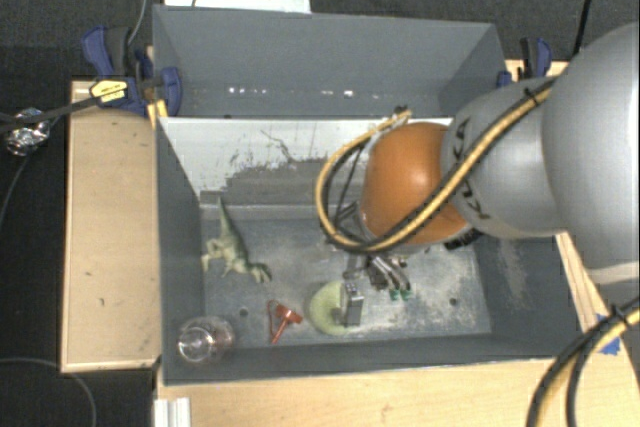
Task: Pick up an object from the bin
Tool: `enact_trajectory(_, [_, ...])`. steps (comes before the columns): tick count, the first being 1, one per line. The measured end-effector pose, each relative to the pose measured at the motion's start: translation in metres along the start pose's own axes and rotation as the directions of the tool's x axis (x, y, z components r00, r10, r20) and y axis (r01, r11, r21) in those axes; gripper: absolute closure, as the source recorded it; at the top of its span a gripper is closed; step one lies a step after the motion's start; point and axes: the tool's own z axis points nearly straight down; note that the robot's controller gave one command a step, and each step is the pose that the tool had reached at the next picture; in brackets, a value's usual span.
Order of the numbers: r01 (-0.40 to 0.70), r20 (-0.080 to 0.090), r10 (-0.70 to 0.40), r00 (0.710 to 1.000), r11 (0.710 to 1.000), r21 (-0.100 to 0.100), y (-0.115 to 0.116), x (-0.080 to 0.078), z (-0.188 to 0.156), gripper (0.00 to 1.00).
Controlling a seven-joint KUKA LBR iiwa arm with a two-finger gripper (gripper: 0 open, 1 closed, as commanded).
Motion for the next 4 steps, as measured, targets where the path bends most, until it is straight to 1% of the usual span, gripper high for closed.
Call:
enact_trajectory(1, [0.352,-0.008,-0.352,0.936,0.936,0.002,0.007,0.011,0.007,1.0])
enact_trajectory(2, [0.351,-0.008,-0.351,0.936,0.936,0.002,0.007,0.011,0.007,1.0])
enact_trajectory(3, [0.413,-0.006,-0.413,0.911,0.911,0.001,0.023,0.011,-0.103,1.0])
enact_trajectory(4, [0.41,-0.006,-0.41,0.912,0.912,0.001,0.023,0.011,-0.102,1.0])
